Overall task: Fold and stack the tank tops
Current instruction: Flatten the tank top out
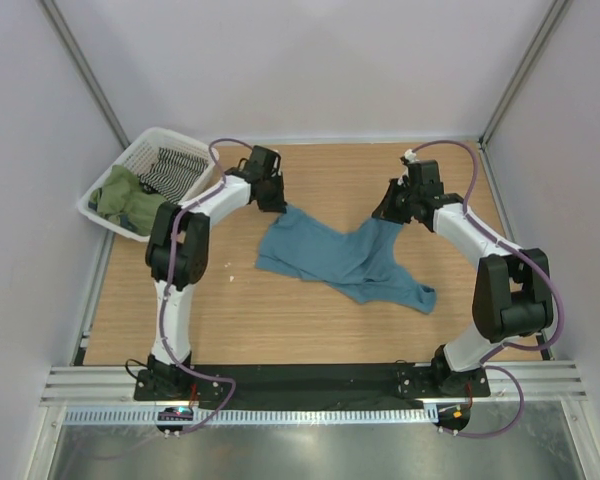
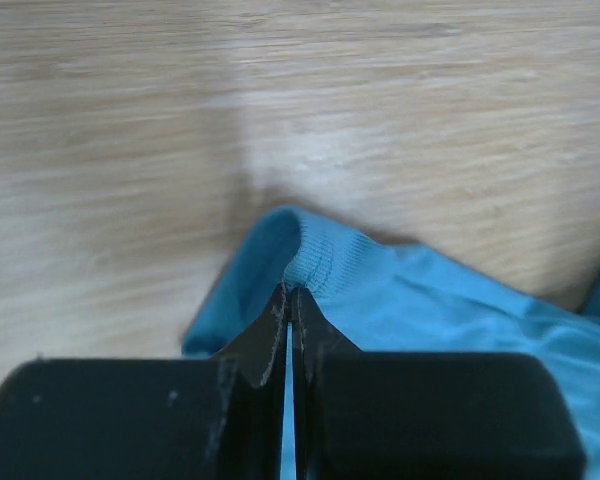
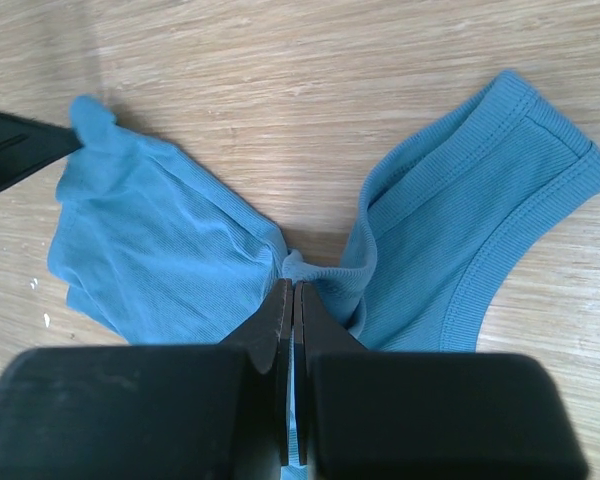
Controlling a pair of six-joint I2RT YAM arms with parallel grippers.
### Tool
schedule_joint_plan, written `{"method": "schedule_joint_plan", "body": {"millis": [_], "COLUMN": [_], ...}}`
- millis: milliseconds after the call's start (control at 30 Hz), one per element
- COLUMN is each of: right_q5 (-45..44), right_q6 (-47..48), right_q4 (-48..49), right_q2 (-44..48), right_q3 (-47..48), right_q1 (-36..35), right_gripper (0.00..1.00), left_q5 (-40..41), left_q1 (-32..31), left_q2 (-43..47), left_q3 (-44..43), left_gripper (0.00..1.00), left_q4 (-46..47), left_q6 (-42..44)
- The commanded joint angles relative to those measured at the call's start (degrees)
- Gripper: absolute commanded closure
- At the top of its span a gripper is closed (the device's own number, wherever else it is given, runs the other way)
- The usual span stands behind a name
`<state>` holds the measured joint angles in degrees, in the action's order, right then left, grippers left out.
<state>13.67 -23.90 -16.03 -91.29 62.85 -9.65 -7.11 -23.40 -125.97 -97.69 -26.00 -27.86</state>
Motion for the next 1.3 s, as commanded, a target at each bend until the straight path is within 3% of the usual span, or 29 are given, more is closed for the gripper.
{"method": "schedule_joint_plan", "body": {"millis": [0, 233, 467, 633, 900, 1067, 1267], "right_q5": [-0.05, -1.89, -1.99, -1.98, -1.46, 2.14, 0.4], "right_q6": [0.0, 0.26, 0.7, 1.49, 3.68, 3.6, 4.39], "right_q4": [-0.49, -6.1, -10.16, -4.81, 5.48, 4.61, -0.57], "right_q2": [0.76, 0.23, 3.11, 14.62, 44.84, 50.59, 44.73], "right_q3": [3.94, 16.04, 28.46, 23.82, 8.0, 7.9, 13.17], "right_q1": [-0.02, 0.59, 1.39, 1.39, 1.39, 1.48, 1.48], "right_gripper": [0.99, 0.99, 0.99, 0.99, 0.99, 0.99, 0.99], "left_q5": [0.26, 2.45, 11.23, 11.43, 8.44, 4.57, 6.32], "left_q1": [-0.07, -0.07, -0.07, -0.5, -3.94, -3.94, -3.94], "left_q2": [11.35, 24.09, 40.79, 57.92, 80.15, 84.31, 79.76], "left_q3": [1.62, 7.07, 9.88, 15.68, 21.66, 20.79, 21.74], "left_gripper": [1.0, 1.0, 1.0, 1.0, 1.0, 1.0, 1.0], "left_q4": [0.77, 2.88, 2.97, 7.0, 9.65, 9.74, 10.61], "left_q6": [0.0, -2.38, -3.78, -1.68, 1.84, -0.26, -2.02]}}
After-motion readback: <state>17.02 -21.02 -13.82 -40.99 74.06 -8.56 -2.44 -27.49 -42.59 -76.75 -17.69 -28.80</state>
